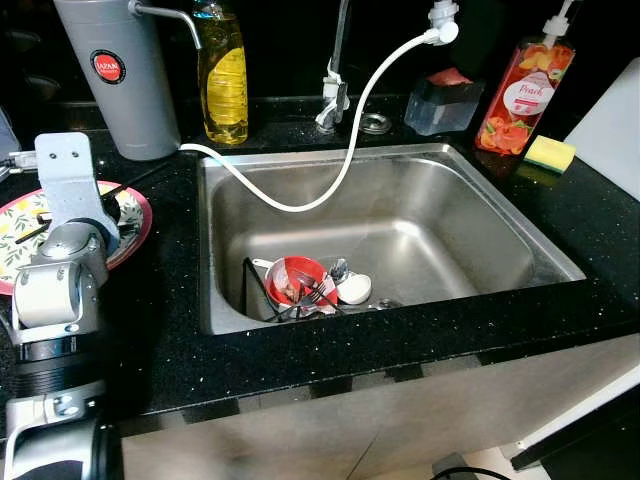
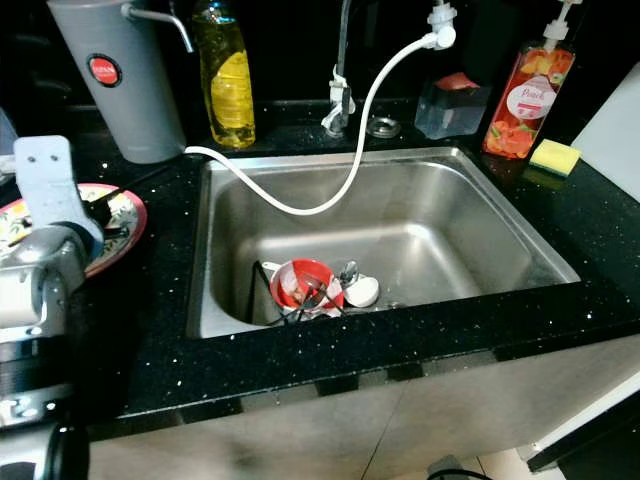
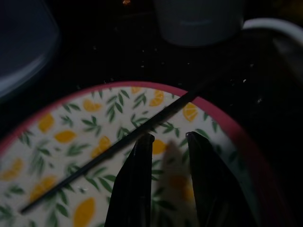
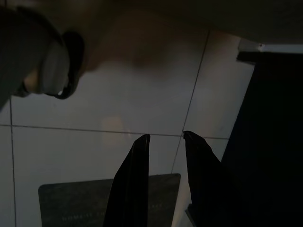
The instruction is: Kitchen organization
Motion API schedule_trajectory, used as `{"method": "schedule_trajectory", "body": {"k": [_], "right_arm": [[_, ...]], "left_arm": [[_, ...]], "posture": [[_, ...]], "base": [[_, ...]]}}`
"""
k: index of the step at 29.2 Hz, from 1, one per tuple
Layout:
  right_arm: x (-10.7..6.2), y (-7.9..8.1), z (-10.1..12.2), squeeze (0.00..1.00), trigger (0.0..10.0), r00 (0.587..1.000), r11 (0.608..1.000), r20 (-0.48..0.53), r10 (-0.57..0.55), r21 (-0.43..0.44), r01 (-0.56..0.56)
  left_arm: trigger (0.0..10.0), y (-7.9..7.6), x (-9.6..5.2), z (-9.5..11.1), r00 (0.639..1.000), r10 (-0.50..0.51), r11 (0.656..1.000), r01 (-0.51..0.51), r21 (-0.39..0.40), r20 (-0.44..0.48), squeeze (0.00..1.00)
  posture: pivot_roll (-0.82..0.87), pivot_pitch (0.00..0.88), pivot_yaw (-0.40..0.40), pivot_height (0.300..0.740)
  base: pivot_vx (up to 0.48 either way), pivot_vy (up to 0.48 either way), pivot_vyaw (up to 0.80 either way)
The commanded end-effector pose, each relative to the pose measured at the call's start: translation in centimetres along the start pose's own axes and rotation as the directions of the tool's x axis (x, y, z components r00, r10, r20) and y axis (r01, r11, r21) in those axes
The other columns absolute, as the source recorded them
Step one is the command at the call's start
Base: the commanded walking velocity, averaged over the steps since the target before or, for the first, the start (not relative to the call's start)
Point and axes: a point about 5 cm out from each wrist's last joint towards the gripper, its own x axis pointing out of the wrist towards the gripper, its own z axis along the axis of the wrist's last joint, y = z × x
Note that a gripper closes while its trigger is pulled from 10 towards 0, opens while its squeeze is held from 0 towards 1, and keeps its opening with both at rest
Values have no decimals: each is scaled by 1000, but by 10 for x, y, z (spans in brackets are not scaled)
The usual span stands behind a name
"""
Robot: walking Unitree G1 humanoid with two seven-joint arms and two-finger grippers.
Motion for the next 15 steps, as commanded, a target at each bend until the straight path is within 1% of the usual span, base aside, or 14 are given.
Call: {"method": "schedule_trajectory", "body": {"k": [1, 2, 3, 4, 5, 6, 7, 10, 11, 12, 13, 14, 15], "right_arm": [[0, 4, -2, 0, 10000, 1000, 1000, -8, 10, 4, -10], [0, 6, 0, 0, 10000, 1000, 1000, -4, 12, 4, -12], [0, 6, 0, 0, 10000, 1000, 1000, -4, 12, 4, -12], [0, 6, 1, 0, 10000, 1000, 1000, -1, 10, 8, -10], [0, 6, 1, 0, 10000, 1000, 1000, -1, 10, 8, -10], [0, 7, 1, 0, 10000, 1000, 1000, -1, 10, 8, -10], [0, 6, 0, 0, 10000, 1000, 1000, -4, 10, 6, -10], [0, 5, 0, 0, 10000, 1000, 1000, -9, 11, 4, -11], [0, 5, 0, 0, 10000, 1000, 1000, -8, 10, 5, -10], [0, 5, 0, 0, 10000, 1000, 1000, -8, 10, 5, -10], [0, 4, 0, 0, 10000, 1000, 1000, -4, 6, 13, -6], [0, 4, 0, 0, 10000, 1000, 1000, -4, 6, 13, -6], [0, 4, 1, 0, 10000, 1000, 1000, 0, 5, 15, -5]], "left_arm": [[10000, 5, 3, -8, 999, 23, 996, -20, 82, -28, 0], [10000, 11, 5, -10, 998, 49, 990, -44, 137, -36, 0], [10000, 11, 5, -10, 998, 49, 990, -44, 137, -36, 0], [10000, 16, 6, -12, 996, 74, 980, -65, 190, -40, 0], [10000, 16, 6, -12, 996, 74, 980, -65, 190, -40, 0], [10000, 22, 7, -13, 995, 92, 961, -80, 266, -35, 0], [10000, 26, 9, -15, 993, 108, 943, -91, 319, -37, 0], [10000, 35, 15, -17, 989, 137, 909, -104, 403, -53, 0], [10000, 35, 17, -17, 988, 141, 899, -104, 425, -56, 0], [10000, 35, 17, -17, 988, 141, 899, -104, 425, -56, 0], [10000, 34, 21, -18, 989, 136, 866, -88, 492, -62, 0], [10000, 34, 21, -18, 989, 136, 866, -88, 492, -62, 0], [10000, 34, 23, -19, 989, 131, 851, -79, 519, -65, 0]], "posture": [[94, 0, -34, 740], [89, 0, -32, 740], [89, 0, -32, 740], [92, 0, -32, 740], [92, 0, -32, 740], [97, 0, -37, 740], [99, 0, -38, 740], [95, 0, -32, 740], [95, 0, -32, 740], [95, 0, -32, 740], [87, 0, -30, 740], [87, 0, -30, 740], [87, 0, -32, 740]], "base": [[0, 0, 0], [0, 0, 0], [0, 0, 0], [0, 0, 0], [0, 0, 0], [0, 0, 0], [0, 0, 0], [0, 0, 0], [0, 0, 0], [0, 0, 0], [0, 0, 0], [0, 0, 0], [0, 0, 0]]}}
